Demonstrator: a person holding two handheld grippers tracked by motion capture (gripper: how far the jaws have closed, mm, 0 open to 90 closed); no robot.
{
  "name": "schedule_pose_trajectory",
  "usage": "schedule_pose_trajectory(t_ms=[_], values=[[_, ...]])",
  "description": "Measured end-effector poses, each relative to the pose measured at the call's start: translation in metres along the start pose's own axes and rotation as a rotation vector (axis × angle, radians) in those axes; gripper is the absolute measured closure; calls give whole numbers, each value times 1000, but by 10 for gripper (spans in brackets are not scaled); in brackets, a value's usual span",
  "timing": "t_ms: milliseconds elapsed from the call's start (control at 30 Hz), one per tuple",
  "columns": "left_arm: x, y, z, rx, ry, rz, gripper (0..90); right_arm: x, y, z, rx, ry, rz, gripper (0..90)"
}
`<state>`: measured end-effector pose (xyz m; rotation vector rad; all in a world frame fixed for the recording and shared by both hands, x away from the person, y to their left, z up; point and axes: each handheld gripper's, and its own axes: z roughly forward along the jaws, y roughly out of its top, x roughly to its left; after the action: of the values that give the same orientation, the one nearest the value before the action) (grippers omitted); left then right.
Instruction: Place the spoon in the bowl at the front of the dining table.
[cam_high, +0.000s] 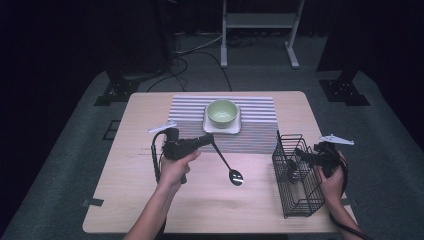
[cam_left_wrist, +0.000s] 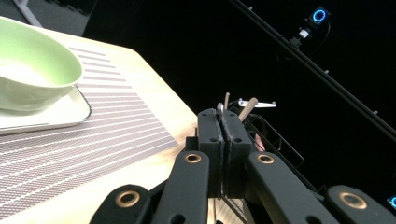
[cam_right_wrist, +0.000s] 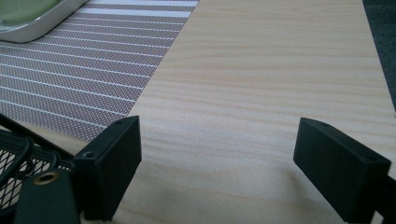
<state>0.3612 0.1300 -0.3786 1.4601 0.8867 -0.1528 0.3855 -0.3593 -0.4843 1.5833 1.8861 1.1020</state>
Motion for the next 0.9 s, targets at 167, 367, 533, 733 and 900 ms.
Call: schedule_pose_trajectory(t_ms=[167, 367, 533, 733, 900], values=[[8, 4, -3, -9, 22, 0, 889, 0, 0, 0, -1, -1, 0, 141], [16, 7, -4, -17, 56, 9, 889, 0, 0, 0, -2, 0, 0, 141], [22, 10, -4, -27, 64, 1, 889, 0, 0, 0, -3, 0, 1, 141], [28, 15, -3, -33, 83, -4, 889, 0, 0, -1, -4, 1, 3, 141], [31, 17, -2, -50, 81, -11, 889, 0, 0, -1, -5, 2, 3, 141]])
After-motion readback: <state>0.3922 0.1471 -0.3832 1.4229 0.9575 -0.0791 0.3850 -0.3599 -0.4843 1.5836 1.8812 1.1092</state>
